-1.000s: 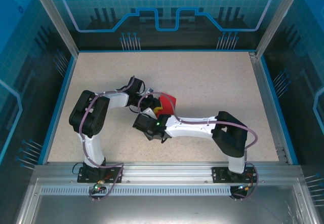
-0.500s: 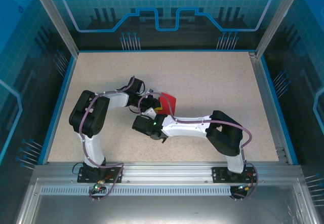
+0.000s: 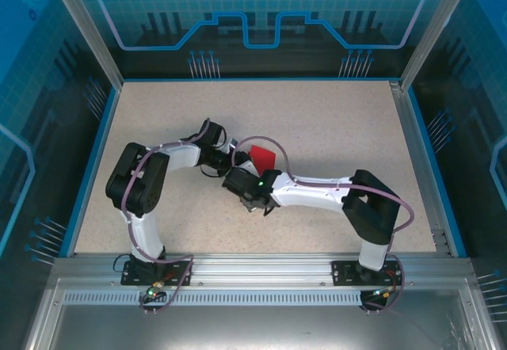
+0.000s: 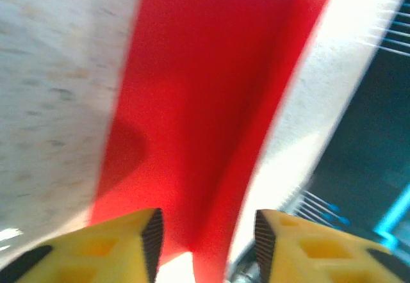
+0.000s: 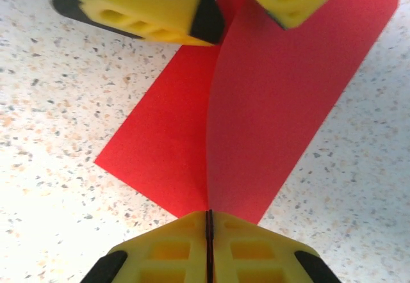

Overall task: Fold a paper plane with a square sheet of paper (pick it up from the middle)
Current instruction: Fold the triangle a second time at the center of the table.

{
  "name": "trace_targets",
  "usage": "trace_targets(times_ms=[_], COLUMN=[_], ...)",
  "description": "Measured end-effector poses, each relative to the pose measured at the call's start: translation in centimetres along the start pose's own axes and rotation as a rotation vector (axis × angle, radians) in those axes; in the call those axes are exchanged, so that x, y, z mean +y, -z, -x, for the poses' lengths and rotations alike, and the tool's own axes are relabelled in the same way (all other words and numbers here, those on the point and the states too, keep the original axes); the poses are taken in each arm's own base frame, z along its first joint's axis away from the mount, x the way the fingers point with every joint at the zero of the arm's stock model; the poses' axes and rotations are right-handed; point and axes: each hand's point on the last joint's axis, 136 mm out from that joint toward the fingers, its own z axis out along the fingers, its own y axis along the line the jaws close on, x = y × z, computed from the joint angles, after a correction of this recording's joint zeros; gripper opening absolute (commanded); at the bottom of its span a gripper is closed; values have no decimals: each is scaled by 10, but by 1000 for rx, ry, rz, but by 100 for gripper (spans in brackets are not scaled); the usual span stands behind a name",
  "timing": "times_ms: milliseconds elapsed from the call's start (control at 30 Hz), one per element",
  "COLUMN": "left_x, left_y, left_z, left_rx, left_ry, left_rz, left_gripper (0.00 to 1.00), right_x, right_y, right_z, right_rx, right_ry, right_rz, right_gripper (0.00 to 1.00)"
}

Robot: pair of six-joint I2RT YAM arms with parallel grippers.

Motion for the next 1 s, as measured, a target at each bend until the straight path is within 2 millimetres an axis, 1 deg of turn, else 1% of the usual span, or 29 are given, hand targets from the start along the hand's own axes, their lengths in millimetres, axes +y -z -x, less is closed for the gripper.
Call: trace_targets(times_ms=[33, 133, 200, 233, 267, 333, 400, 567, 667, 767, 867, 1000], left_x=[2, 2, 3, 4, 6, 12, 16, 17, 20, 23, 31, 36], left_y=[6, 30, 46, 50, 54, 56, 48, 26, 15, 4, -7, -14], left_z=[3, 9, 7, 4, 0, -8, -18, -45, -55, -55, -56, -58], left_rx=[-36, -164, -232, -251, -264, -267, -246, -185, -165, -152, -135, -118], left_ry=[1, -23, -35, -39, -41, -41, -51, -93, -94, -80, -56, -40], left_rz=[36, 108, 131, 136, 140, 150, 167, 176, 168, 167, 184, 198], left_gripper=[52, 52, 47, 44, 41, 36, 31, 29, 26, 24, 23, 22], right_x=[-1, -5, -10, -13, -16, -21, -24, -28, -30, -29, -28, -27], right_y=[0, -3, -6, -8, -10, -12, -15, -17, -19, -19, -18, -16], right_z=[-1, 0, 1, 2, 2, 2, 2, 2, 2, 1, 5, 7], right_rx=[2, 11, 17, 20, 25, 31, 36, 44, 48, 54, 47, 42], right_ry=[-14, -85, -140, -164, -190, -230, -265, -331, -359, -376, -385, -395], right_rz=[29, 140, 215, 244, 280, 337, 389, 498, 537, 568, 591, 607], right_gripper=[7, 8, 8, 8, 8, 8, 8, 8, 8, 8, 8, 9])
